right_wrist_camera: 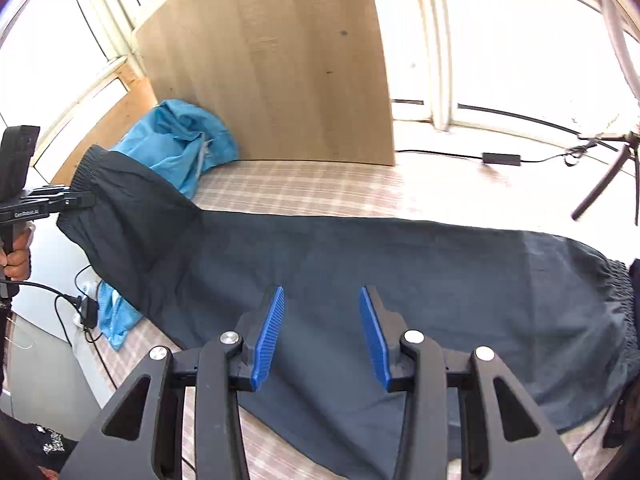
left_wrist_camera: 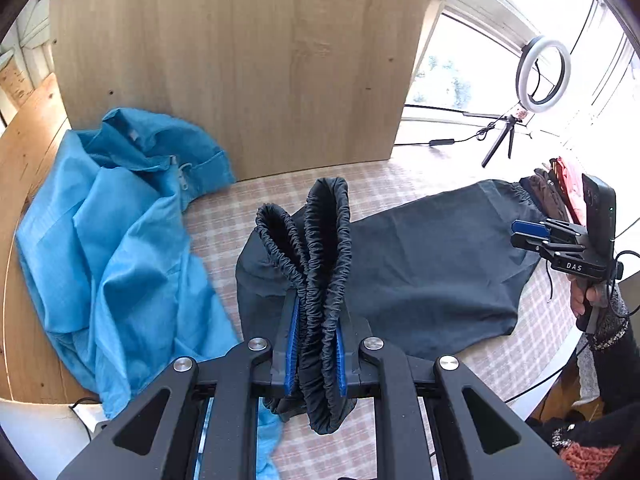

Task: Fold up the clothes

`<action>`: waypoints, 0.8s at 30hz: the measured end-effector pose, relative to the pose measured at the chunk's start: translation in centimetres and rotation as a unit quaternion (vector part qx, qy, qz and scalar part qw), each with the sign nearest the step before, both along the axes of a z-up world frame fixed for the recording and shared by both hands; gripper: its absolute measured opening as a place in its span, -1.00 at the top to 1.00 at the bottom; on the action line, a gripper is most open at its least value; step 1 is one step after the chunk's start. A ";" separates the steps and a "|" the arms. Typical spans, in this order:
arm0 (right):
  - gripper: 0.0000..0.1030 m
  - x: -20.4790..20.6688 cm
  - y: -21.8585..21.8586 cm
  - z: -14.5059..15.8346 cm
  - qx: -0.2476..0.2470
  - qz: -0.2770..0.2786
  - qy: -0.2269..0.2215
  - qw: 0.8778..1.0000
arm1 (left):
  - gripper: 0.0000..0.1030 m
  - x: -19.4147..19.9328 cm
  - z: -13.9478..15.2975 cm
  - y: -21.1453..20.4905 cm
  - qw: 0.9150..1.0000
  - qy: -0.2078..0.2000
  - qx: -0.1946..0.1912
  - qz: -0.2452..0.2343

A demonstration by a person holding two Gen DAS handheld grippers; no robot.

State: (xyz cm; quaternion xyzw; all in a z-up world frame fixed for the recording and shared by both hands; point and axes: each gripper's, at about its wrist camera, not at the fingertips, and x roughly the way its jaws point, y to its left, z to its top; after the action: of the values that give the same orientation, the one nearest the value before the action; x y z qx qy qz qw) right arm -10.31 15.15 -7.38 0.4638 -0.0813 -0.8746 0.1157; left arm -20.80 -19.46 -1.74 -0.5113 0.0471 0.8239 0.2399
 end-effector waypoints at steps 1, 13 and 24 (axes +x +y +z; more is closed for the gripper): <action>0.24 0.7 2.7 -0.1 -0.001 -0.018 -0.005 1.000 | 0.74 0.1 0.0 2.7 1.000 0.002 0.008 -0.008; 0.24 6.9 25.5 -0.4 0.015 -0.076 -0.020 0.997 | 0.74 0.9 -7.6 37.1 0.988 -0.062 0.081 -0.113; 0.24 7.6 28.7 -1.9 0.015 -0.071 -0.028 0.997 | 0.74 1.3 -12.9 48.2 0.984 -0.096 0.043 -0.143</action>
State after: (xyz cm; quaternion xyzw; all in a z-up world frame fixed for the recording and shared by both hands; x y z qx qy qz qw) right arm -2.67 43.81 -9.29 0.4831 -0.1042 -0.8682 0.0442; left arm -19.48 28.77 -14.62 -0.5654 0.0614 0.7292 0.3805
